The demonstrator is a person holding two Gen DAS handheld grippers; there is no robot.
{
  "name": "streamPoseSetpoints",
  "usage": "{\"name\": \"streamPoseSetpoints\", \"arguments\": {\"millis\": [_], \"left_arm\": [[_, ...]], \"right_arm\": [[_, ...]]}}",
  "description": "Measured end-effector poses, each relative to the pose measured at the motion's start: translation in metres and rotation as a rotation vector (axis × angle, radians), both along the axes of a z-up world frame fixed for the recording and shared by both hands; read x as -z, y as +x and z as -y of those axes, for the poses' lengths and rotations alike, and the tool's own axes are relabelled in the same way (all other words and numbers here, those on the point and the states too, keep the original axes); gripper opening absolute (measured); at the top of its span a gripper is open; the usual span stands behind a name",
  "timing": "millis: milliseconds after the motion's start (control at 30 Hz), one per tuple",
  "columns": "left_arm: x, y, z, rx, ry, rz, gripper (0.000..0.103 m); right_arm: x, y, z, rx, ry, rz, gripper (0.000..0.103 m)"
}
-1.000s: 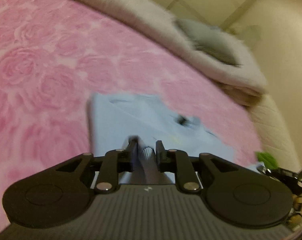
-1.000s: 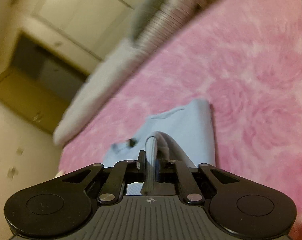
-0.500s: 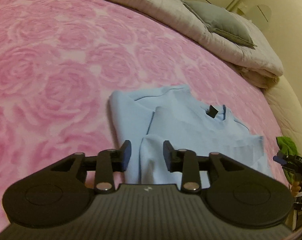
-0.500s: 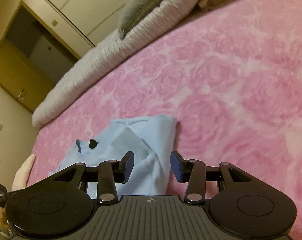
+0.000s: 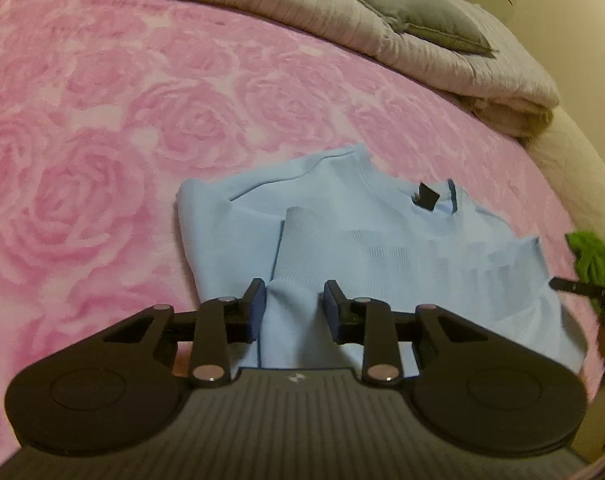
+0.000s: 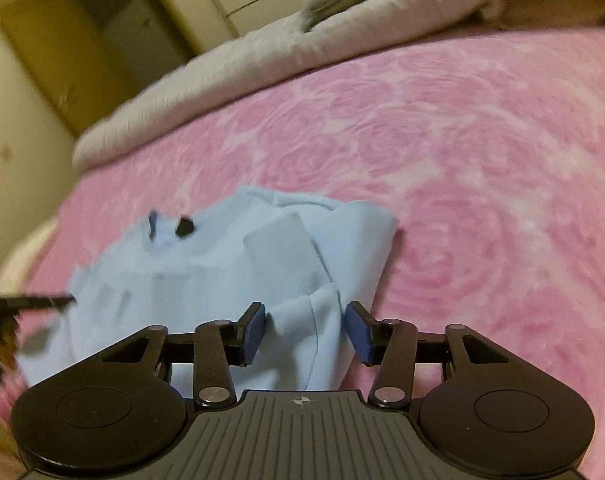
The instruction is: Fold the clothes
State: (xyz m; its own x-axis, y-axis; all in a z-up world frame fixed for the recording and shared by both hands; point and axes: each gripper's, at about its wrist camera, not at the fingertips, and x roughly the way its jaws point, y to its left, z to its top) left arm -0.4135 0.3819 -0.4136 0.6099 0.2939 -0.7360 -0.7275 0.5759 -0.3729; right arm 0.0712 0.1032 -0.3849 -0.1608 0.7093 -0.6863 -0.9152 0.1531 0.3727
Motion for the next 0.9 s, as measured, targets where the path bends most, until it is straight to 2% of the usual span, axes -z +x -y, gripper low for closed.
{"name": "streamPoseSetpoints", "arguments": {"millis": [33, 100, 167, 233, 333, 467, 567, 633, 667, 700, 733, 900], "left_arm": [[-0.001, 0.000, 0.003, 0.006, 0.013, -0.006, 0.025], [-0.001, 0.000, 0.006, 0.015, 0.029, -0.016, 0.025], [-0.001, 0.000, 0.008, 0.021, 0.040, -0.025, 0.025], [0.001, 0.001, 0.010, 0.026, 0.047, -0.034, 0.028], [0.000, 0.005, 0.009, 0.030, 0.055, -0.060, 0.028], [-0.003, 0.010, 0.010, 0.040, 0.080, -0.101, 0.031], [-0.001, 0.012, 0.010, 0.047, 0.074, -0.102, 0.031], [0.001, 0.015, 0.011, 0.061, 0.083, -0.111, 0.029], [0.001, 0.016, 0.012, 0.070, 0.093, -0.118, 0.026], [-0.001, 0.016, 0.014, 0.075, 0.107, -0.122, 0.013], [-0.003, 0.014, 0.015, 0.075, 0.113, -0.113, 0.005], [-0.027, -0.005, 0.033, 0.041, 0.237, -0.019, 0.003]], "right_arm": [[-0.002, -0.007, 0.000, -0.022, -0.006, 0.058, 0.032], [-0.003, -0.015, 0.002, -0.034, -0.013, 0.124, 0.031], [-0.008, -0.020, 0.007, -0.041, -0.006, 0.147, 0.032], [-0.010, -0.025, 0.010, -0.068, 0.009, 0.139, 0.032], [0.000, -0.025, 0.007, -0.058, -0.020, 0.116, 0.032], [0.002, -0.029, 0.005, -0.051, -0.021, 0.119, 0.020], [-0.001, -0.029, 0.005, -0.051, -0.012, 0.123, 0.019], [0.002, -0.026, 0.002, -0.045, -0.025, 0.110, 0.019], [0.004, -0.027, 0.002, -0.050, -0.026, 0.120, 0.014], [0.004, -0.029, 0.002, -0.054, -0.025, 0.135, 0.008], [0.002, -0.033, 0.004, -0.058, -0.011, 0.168, 0.006], [-0.024, -0.044, 0.018, -0.062, 0.124, 0.283, 0.005]]}}
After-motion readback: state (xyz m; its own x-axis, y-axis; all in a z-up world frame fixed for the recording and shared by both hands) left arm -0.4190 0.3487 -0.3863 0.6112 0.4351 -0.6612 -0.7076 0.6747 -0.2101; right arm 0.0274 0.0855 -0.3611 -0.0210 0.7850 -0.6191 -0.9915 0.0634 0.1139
